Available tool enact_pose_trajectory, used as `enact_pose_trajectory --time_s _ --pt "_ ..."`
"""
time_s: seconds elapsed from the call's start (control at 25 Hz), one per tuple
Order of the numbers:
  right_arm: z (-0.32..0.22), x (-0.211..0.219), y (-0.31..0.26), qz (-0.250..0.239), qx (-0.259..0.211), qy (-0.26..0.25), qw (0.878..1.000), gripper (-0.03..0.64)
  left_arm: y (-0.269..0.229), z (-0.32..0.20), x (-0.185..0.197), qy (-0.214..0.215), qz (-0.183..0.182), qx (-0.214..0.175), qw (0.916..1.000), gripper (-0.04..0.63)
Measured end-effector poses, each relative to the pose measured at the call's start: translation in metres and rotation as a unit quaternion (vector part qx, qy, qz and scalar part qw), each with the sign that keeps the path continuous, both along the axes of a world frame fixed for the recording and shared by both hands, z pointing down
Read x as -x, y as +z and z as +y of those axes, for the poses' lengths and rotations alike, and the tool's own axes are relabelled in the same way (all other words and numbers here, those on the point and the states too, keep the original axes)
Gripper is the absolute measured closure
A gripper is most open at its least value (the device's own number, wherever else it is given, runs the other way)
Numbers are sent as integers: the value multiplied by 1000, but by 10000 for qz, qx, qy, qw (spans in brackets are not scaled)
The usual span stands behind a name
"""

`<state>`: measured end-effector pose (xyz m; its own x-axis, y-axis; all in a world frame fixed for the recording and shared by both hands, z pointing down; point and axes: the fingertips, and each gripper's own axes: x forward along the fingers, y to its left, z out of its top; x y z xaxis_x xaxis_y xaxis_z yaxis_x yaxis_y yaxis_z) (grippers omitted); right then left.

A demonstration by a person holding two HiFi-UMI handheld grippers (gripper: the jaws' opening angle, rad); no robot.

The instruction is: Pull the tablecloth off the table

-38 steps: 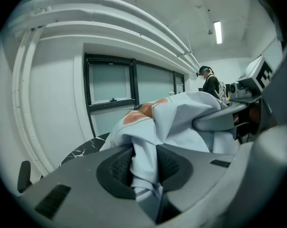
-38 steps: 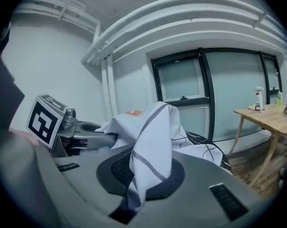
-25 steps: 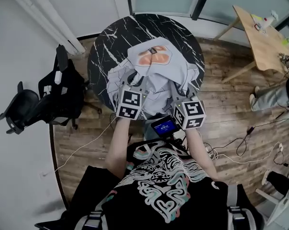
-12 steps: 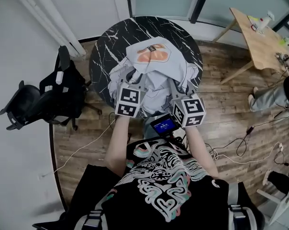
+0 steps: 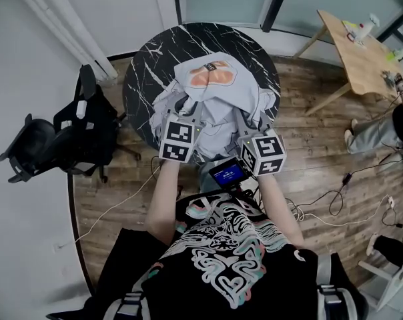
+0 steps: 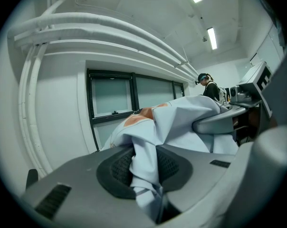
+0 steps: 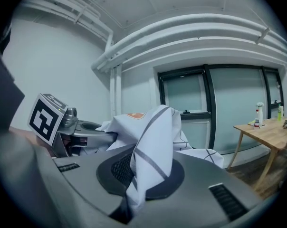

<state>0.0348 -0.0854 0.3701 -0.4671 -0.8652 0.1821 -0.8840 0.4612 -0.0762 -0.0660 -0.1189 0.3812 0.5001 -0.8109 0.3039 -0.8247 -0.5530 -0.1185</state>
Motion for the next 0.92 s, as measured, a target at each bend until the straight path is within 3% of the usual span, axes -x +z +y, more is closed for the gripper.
enact_pose_trajectory --time_s 0.92 --pt "-17 -2 6 54 59 52 10000 604 4 -16 -2 48 6 57 10000 523"
